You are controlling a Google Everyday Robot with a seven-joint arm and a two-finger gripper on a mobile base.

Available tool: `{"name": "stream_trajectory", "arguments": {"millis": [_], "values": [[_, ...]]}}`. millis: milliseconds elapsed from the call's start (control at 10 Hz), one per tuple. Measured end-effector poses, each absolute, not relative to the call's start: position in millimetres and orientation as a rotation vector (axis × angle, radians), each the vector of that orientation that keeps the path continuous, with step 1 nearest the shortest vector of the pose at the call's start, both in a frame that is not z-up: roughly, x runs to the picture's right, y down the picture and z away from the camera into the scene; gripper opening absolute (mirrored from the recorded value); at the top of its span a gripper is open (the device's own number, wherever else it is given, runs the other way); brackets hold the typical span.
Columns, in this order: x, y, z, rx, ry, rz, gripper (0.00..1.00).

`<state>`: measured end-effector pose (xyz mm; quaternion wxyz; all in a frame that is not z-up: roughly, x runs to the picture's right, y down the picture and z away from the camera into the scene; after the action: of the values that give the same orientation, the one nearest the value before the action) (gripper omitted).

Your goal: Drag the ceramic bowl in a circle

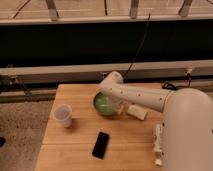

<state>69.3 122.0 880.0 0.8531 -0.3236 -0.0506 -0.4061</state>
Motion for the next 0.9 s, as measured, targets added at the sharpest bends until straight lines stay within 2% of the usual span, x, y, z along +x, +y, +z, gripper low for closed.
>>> {"name": "stream_trajectory", "arguments": {"millis": [600, 900], "values": [[26.6, 109.1, 877.7, -0.655, -0.141, -0.971, 0.01], [8.4, 125.8, 861.9, -0.657, -0.158, -1.004, 0.01]]}}
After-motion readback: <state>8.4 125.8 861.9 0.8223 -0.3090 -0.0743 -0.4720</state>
